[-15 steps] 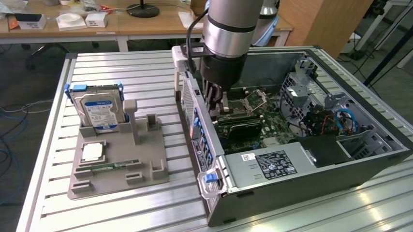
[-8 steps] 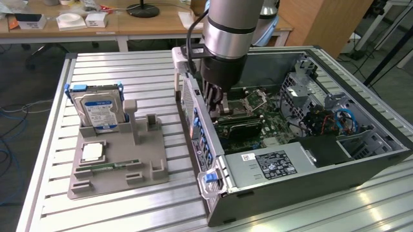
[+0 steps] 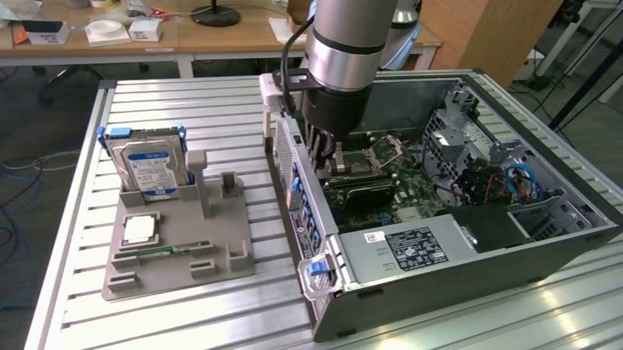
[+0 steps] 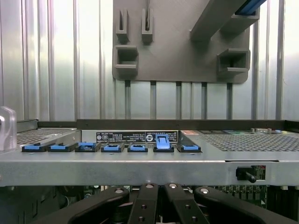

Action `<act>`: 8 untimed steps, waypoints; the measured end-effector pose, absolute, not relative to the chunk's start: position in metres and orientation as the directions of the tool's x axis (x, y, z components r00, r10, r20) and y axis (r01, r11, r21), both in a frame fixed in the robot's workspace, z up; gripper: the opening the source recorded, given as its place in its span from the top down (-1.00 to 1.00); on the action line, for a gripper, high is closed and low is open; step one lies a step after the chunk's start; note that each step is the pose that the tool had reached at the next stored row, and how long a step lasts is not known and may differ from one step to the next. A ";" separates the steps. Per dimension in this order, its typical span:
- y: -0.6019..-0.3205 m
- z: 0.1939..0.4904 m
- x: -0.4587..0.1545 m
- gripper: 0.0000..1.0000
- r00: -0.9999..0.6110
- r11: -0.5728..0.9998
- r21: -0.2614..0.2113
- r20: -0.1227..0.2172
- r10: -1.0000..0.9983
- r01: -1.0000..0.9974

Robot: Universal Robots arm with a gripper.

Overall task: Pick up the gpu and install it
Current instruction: 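Press down on the gpu until it lock into place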

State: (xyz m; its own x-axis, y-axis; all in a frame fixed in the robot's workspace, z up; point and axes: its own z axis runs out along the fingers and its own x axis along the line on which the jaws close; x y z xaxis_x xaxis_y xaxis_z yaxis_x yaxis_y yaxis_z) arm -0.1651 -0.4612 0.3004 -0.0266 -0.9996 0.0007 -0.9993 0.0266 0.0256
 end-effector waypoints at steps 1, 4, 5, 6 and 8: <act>-0.461 0.300 -0.165 0.79 -0.027 0.027 0.026 0.001 -1.000 -0.999; -0.461 0.300 -0.165 0.79 -0.027 0.027 0.026 0.001 -1.000 -0.999; -0.461 0.300 -0.165 0.79 -0.027 0.027 0.026 0.001 -1.000 -0.999; -0.461 0.300 -0.165 0.79 -0.027 0.027 0.026 0.001 -1.000 -0.999; -0.461 0.303 -0.165 0.79 -0.027 0.027 0.026 -0.003 -1.000 -0.999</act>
